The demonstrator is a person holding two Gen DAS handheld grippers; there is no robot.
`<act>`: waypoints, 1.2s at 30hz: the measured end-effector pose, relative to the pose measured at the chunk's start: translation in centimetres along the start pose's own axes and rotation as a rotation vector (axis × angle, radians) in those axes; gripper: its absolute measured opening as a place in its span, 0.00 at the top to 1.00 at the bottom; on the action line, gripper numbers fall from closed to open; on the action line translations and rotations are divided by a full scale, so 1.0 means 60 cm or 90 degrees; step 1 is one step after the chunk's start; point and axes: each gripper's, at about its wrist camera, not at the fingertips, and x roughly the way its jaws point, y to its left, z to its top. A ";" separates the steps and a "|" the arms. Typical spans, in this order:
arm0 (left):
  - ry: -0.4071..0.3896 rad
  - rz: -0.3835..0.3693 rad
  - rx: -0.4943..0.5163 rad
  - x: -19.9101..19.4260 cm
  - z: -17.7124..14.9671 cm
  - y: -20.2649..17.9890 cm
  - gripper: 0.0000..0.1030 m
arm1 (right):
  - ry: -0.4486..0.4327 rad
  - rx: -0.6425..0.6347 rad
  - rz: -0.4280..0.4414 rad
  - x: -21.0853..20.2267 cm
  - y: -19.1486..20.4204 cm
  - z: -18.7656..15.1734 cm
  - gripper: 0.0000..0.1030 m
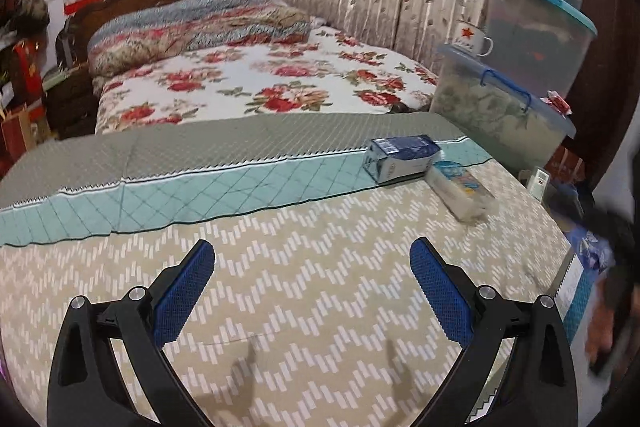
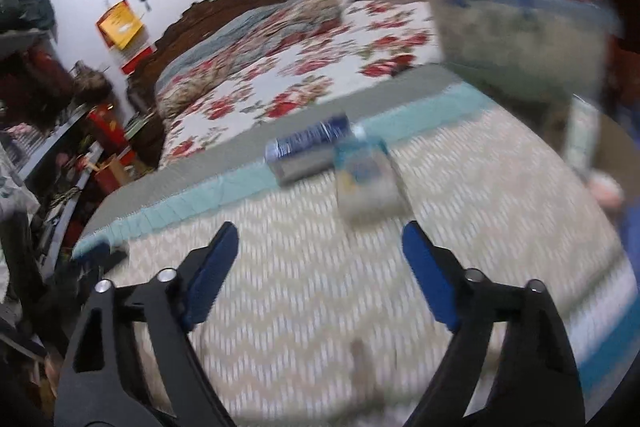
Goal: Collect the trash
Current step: 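Grasp the blue milk carton with the right gripper and lift it, then lower the blue carton onto the mattress pad and open the right gripper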
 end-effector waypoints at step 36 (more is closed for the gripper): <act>0.075 -0.045 -0.121 0.003 -0.043 0.108 0.08 | 0.268 -0.031 0.272 0.112 0.134 -0.117 0.31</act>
